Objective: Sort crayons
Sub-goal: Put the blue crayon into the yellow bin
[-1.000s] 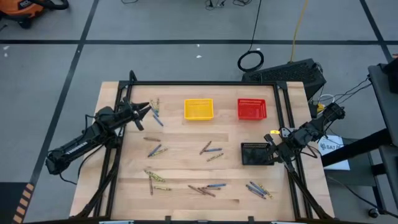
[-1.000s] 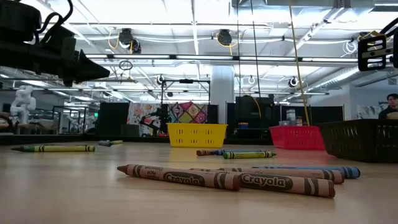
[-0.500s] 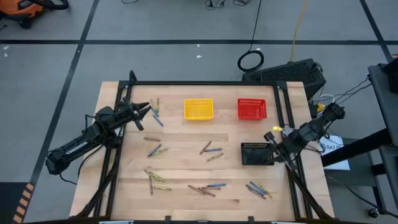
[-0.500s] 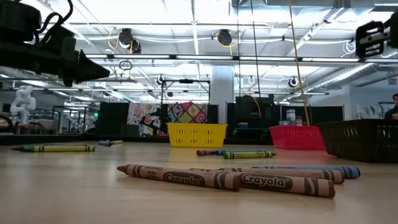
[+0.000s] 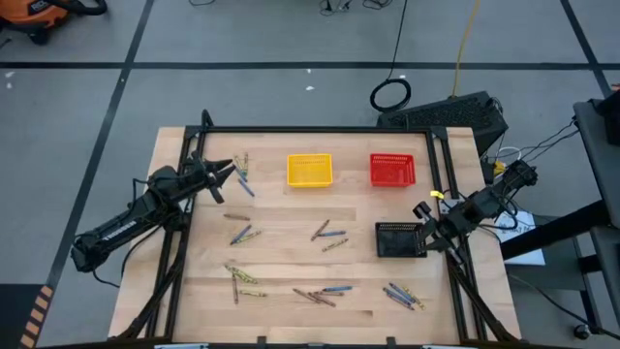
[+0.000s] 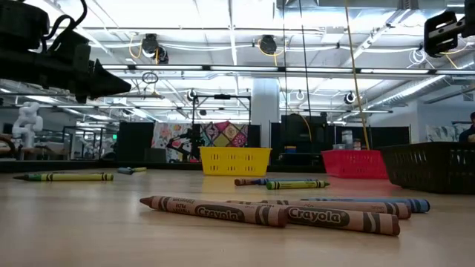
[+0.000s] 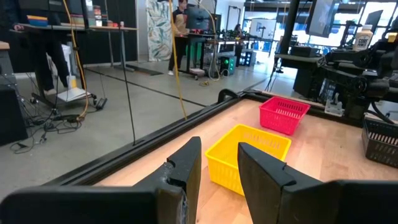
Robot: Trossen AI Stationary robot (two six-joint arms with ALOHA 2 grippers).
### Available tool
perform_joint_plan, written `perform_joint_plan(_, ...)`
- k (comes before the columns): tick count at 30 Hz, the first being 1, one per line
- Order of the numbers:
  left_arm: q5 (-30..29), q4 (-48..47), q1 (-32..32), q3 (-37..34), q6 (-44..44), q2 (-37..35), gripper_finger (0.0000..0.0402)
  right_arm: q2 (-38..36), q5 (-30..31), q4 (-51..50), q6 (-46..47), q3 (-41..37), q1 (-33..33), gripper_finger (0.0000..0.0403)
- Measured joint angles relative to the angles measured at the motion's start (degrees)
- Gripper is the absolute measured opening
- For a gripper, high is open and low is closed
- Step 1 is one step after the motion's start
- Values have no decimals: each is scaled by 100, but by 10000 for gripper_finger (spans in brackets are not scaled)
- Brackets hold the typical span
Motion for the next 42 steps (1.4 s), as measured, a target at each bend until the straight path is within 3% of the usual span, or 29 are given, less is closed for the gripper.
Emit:
perform_joint_plan(6,0,0,1,0,-1,0,109,0,-113,65,643,2,1,47)
perform_joint_plan(16,1,0,0,0,-2,0,109,0,-130,762,468,13,2,47)
perform_joint_plan(35,2,0,-1,0,-2,0,109,0,-127,768,160,13,2,47)
perform_joint_plan(42,0,39,1,0,0,0,109,0,492,695,166,15,0,47)
